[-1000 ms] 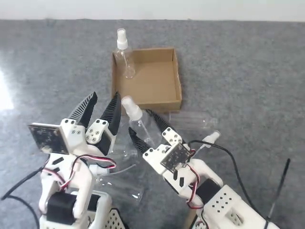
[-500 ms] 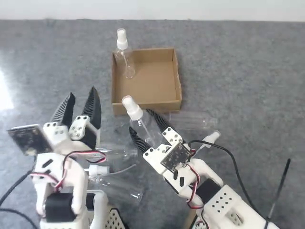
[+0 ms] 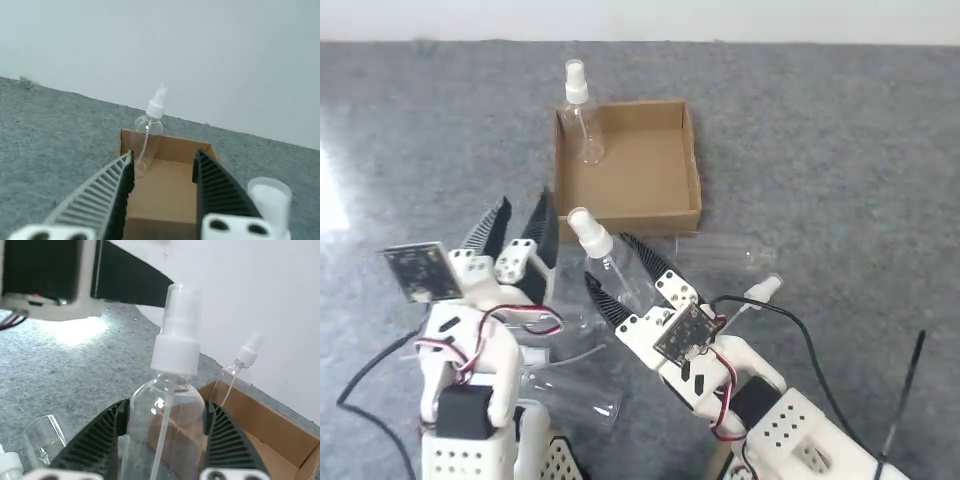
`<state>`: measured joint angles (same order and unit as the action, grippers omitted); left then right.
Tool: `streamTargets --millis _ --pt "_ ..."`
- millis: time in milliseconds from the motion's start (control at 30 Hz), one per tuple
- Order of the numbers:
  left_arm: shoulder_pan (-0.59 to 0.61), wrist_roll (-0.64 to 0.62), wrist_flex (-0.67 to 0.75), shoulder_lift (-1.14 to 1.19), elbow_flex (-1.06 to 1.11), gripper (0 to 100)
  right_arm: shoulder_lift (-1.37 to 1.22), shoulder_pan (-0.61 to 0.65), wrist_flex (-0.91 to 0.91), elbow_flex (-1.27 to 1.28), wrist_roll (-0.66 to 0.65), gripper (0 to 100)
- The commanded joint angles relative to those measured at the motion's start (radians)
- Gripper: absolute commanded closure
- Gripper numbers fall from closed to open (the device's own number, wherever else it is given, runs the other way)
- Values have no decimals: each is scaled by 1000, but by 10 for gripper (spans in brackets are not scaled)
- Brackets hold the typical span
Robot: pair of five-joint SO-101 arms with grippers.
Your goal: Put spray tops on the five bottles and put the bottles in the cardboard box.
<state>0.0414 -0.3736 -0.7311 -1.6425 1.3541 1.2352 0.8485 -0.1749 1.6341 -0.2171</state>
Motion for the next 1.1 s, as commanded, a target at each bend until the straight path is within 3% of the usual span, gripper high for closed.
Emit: streamTargets --millis 0,533,1067 --pt "-52 28 29 -9 1 823 27 10 -27 -31 0 908" --pt "-203 129 -23 -9 16 824 27 8 -27 -29 0 908" --pt "-204 129 -43 -9 10 824 27 7 -25 -28 -2 908"
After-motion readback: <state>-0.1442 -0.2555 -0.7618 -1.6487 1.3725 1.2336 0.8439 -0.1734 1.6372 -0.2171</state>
